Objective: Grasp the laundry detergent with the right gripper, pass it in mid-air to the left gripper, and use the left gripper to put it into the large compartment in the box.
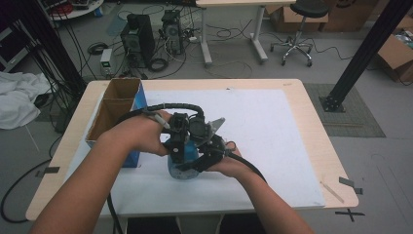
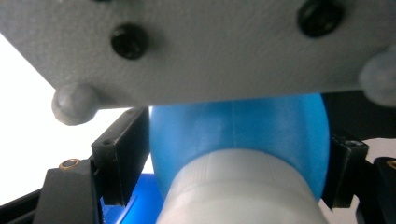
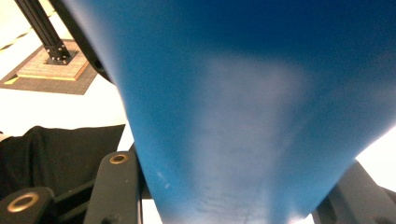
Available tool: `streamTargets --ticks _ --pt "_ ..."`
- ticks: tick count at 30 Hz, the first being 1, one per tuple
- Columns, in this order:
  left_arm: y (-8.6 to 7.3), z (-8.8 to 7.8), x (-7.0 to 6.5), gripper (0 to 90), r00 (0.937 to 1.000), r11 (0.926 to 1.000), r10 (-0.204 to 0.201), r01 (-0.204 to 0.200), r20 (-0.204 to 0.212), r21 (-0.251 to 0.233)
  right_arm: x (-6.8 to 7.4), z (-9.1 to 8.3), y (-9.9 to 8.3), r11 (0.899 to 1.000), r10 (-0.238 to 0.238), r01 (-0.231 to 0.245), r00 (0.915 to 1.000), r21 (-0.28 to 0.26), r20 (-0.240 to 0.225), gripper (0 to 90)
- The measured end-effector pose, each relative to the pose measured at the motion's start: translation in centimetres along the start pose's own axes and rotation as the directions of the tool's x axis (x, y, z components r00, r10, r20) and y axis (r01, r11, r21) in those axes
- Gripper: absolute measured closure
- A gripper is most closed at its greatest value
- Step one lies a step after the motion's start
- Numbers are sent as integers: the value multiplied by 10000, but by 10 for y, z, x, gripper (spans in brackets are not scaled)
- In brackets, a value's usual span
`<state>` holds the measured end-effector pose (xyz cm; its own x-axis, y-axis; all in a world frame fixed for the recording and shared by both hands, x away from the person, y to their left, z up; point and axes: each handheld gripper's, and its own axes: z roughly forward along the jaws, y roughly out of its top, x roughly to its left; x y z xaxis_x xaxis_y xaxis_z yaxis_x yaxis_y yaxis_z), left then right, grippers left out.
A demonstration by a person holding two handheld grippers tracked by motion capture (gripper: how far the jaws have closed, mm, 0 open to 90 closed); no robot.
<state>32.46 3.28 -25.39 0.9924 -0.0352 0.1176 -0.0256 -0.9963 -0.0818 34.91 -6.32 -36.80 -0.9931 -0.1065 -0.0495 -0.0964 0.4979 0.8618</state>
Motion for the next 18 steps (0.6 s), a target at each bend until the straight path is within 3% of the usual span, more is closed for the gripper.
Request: streamTargets --ticks 4,18 --pt "0 0 -1 259 10000 10000 -18 18 49 -17 3 -1 1 9990 445 -444 9990 104 -75 465" --pt "2 -1 -2 340 10000 10000 4 -4 41 45 4 -2 1 9981 598 -597 9981 121 -118 465"
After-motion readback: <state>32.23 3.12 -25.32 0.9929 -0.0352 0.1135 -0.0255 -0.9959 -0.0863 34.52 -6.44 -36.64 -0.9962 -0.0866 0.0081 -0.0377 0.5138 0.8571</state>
